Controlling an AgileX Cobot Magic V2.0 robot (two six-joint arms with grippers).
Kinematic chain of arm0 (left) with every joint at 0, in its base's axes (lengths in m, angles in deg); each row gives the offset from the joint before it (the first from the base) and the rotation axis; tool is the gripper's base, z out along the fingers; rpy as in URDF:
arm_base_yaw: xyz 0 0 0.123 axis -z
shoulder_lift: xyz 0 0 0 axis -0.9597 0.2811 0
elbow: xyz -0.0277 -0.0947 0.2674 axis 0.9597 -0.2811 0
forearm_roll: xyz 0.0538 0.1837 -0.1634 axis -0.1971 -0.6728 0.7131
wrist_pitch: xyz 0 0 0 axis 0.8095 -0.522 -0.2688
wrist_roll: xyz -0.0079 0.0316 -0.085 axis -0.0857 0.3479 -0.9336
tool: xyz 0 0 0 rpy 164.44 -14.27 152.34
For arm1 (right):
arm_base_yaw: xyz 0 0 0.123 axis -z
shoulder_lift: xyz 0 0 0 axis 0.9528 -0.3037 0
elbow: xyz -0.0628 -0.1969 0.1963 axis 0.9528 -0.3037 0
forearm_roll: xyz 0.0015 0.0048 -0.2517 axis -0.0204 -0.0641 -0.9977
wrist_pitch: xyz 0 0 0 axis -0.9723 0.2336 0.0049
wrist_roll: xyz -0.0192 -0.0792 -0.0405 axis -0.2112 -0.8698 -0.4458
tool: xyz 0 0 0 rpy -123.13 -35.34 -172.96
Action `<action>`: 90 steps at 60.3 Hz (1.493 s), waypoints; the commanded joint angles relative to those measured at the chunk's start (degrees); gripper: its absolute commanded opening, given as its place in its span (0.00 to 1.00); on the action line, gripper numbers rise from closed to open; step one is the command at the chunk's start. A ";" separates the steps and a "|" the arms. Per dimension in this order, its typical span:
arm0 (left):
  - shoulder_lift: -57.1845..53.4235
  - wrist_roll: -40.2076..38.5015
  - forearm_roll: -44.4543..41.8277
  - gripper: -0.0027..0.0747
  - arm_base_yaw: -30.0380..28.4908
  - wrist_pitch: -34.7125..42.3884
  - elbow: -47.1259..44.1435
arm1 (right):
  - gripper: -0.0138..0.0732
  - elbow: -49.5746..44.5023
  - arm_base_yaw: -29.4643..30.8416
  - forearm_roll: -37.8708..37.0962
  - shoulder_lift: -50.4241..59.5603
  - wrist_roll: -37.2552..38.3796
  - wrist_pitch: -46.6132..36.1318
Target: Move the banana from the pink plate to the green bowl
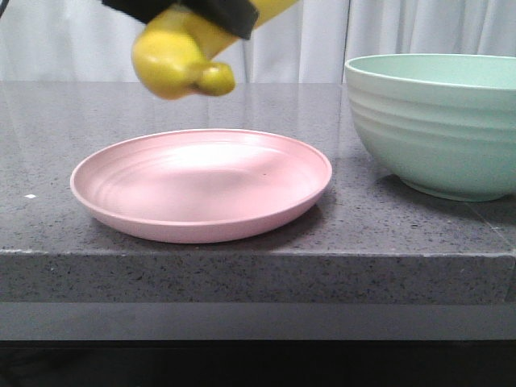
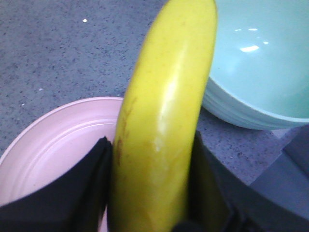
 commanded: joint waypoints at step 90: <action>-3.24 -0.25 0.44 0.46 1.41 2.47 2.19 | 0.28 27.15 -9.85 46.88 -40.33 -31.86 14.67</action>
